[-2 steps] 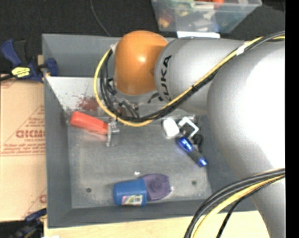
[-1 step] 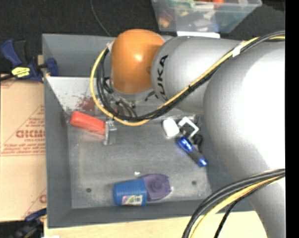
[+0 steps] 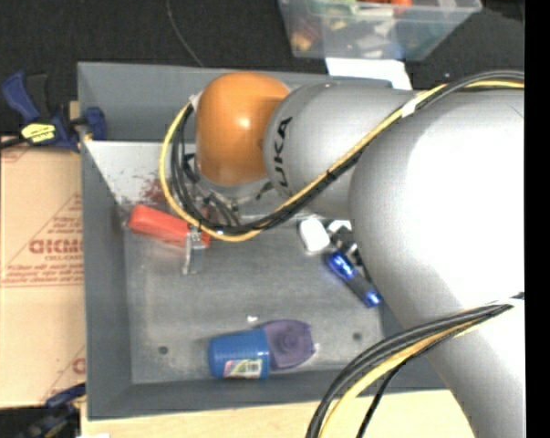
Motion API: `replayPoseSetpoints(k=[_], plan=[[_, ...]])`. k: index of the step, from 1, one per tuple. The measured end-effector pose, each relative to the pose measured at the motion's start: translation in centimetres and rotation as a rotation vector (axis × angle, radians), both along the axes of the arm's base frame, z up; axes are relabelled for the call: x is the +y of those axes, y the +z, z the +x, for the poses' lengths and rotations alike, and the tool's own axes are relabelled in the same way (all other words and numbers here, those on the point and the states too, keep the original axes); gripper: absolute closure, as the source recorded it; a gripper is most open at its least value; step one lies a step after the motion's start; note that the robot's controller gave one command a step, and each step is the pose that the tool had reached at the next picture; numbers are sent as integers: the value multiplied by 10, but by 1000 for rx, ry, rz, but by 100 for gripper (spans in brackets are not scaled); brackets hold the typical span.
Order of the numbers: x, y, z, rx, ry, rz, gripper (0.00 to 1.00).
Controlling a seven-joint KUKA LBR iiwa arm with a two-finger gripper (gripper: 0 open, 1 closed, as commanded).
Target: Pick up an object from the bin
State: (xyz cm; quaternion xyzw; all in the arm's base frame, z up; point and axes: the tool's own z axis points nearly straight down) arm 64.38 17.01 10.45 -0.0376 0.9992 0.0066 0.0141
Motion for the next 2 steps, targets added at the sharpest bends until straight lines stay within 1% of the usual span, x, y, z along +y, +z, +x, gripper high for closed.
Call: replayPoseSetpoints(k=[1, 2], plan=[[0, -3, -22, -9, -7, 1, 100], [0, -3, -22, -9, -7, 1, 100]])
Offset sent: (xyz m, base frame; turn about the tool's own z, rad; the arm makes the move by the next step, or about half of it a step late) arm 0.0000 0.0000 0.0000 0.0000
